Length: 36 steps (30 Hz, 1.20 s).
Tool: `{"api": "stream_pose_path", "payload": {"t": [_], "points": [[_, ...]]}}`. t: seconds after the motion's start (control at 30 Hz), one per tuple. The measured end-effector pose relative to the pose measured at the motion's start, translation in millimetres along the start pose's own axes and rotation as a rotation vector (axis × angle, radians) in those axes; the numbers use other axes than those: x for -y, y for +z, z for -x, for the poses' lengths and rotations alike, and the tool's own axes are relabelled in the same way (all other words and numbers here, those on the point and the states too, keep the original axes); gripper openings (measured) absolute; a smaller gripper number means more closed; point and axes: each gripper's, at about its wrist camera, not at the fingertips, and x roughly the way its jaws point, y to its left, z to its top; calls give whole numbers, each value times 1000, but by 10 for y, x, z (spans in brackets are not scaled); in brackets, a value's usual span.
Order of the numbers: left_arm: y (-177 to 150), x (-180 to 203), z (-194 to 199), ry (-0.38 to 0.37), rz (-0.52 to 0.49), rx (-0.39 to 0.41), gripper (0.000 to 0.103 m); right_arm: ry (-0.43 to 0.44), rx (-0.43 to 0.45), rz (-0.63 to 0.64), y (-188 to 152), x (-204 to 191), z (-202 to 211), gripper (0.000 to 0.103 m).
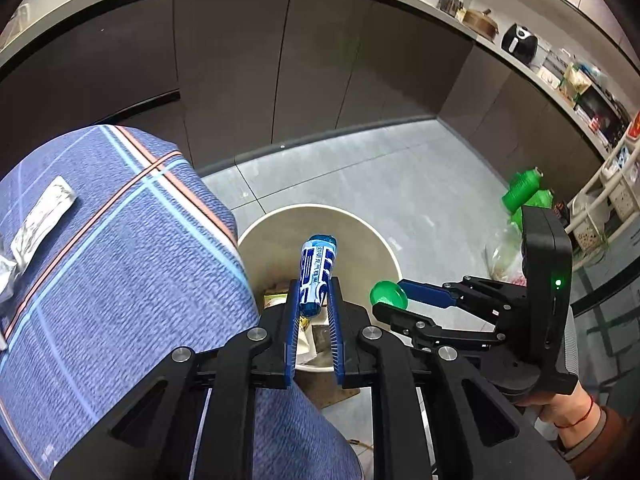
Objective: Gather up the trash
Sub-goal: 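Carry the green cap to the bin and open the right tool, then lower the blue tube into the bin and open the left tool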
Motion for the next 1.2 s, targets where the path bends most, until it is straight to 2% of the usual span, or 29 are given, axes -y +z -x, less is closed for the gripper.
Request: {"api": "stream_pose_path", "payload": {"t": [0.03,0.07,0.1,0.13,0.17,0.2,0.27,0.37,0.57,1.2], "points": [[6,5,-20,4,-6,-1,15,1,0,2,0,5,-23,39],[18,10,-57,7,-15,-8,22,-1,2,6,3,5,-54,46],[31,12,-85,10,-22,-9,37,-2,6,11,2,8,-81,54],[36,20,-85,17,-24,-2,44,-7,11,16,0,12,-94,71],[48,19,-81,32,-25,10,62,-16,20,27,-7,5,-102,74],[62,8,-63,54,-22,34,73,-18,22,38,-10,-6,-107,78],[84,-7,-21,62,-16,59,79,-21,21,57,-24,-10,-116,89],[118,-54,27,72,24,84,93,-19,20,71,-48,-13,-124,98],[135,-132,111,97,82,112,94,-7,4,53,-72,4,-151,99],[30,-183,400,125,103,157,94,-6,28,64,-16,-144,38,100]]}}
